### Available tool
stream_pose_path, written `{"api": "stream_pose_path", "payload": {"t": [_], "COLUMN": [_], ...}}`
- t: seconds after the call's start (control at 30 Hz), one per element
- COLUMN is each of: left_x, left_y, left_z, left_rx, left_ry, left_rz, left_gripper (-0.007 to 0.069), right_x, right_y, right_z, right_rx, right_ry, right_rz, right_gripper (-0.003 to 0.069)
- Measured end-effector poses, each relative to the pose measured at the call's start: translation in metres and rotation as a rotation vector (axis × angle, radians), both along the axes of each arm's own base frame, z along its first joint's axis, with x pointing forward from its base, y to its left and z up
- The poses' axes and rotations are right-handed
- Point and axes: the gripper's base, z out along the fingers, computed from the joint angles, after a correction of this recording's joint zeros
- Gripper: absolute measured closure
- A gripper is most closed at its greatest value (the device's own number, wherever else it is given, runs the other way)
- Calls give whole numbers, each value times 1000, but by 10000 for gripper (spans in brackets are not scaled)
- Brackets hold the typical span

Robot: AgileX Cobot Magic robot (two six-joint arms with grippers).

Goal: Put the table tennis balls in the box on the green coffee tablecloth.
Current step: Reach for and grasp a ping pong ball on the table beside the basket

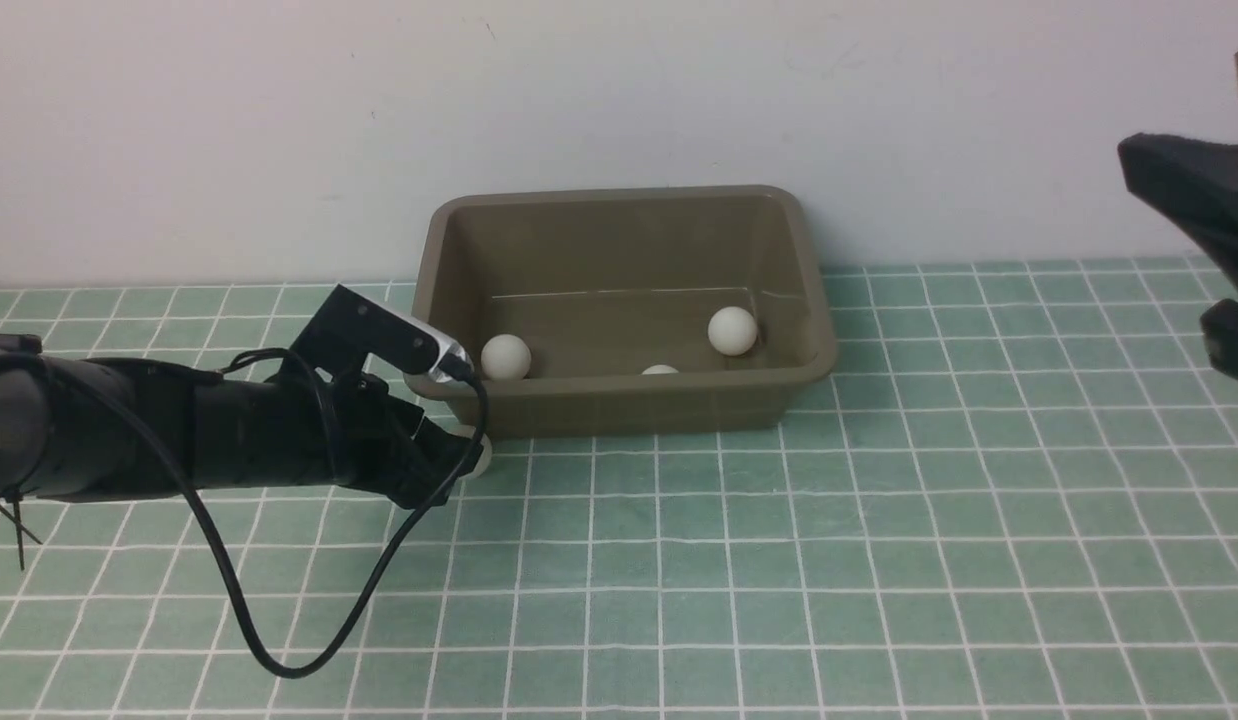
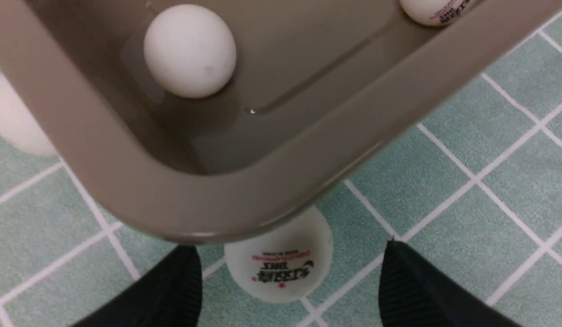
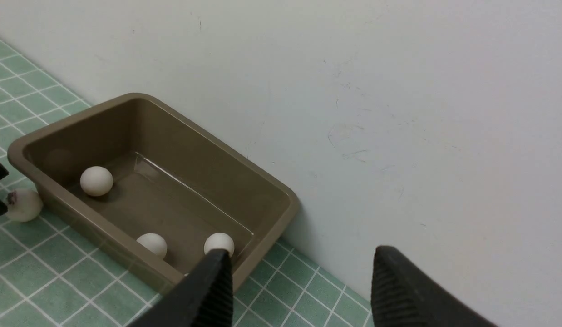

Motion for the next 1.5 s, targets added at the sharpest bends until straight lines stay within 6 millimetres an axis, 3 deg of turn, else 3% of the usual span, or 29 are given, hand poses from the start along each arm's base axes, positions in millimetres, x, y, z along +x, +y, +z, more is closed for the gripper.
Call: {"api": "stream_pose_path", "payload": {"t": [0.47, 0.93, 1.23, 1.3, 1.5], "left_x": [19, 20, 19, 19, 19], "left_y": [-2, -4, -6, -6, -6], "left_z": [-2, -27, -27, -27, -28], "left_rx": [12, 0, 0, 4, 9], "left_ry": [-36, 31, 18, 15, 14], "left_rz": [-29, -44, -76, -80, -86], "left_gripper": [142, 142, 144, 157, 291], "right_x": [0, 0, 0, 0, 0], "right_y": [0, 0, 1, 1, 1], "right_z": [0, 0, 1, 1, 1], "right_rx": [-1, 0, 5, 5, 4], "right_ry": [0, -2, -10, -10, -11], "right_rz": [0, 1, 9, 9, 10], "right_gripper": [274, 274, 274, 274, 274]}}
